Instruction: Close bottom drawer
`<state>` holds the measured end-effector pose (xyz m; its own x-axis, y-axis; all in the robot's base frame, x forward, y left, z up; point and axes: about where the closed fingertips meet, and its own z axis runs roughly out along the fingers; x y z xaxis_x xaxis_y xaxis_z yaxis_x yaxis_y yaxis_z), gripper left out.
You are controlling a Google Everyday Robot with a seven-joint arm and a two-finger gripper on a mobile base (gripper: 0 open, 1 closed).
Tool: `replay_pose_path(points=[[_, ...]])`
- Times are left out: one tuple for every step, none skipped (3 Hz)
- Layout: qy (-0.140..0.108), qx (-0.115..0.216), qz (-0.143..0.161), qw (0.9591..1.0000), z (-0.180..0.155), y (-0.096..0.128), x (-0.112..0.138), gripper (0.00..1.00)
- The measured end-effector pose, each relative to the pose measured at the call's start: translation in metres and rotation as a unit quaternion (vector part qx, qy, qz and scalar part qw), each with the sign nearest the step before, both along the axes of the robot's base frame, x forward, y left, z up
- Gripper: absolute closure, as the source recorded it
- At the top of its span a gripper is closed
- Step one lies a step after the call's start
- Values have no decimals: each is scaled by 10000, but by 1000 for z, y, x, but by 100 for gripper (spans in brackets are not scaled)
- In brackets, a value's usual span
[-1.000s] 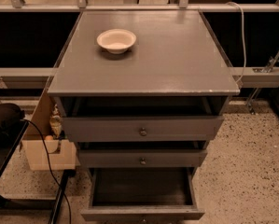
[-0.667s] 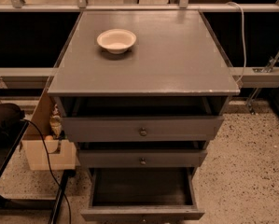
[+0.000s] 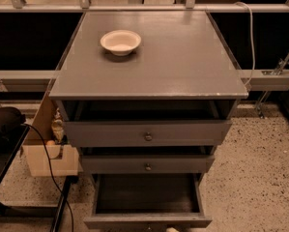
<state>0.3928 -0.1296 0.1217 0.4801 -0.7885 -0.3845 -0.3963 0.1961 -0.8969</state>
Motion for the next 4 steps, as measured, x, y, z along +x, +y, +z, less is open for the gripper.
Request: replay_pose_path(points=[[-43,0,-13,10000,-1,1,7,100],[-110,-1,-30,9999,-3,3,18,100],[-159,-5,-43,9999,-3,3,26,100],[-221,-10,-30,9998,-3,7,37,100]])
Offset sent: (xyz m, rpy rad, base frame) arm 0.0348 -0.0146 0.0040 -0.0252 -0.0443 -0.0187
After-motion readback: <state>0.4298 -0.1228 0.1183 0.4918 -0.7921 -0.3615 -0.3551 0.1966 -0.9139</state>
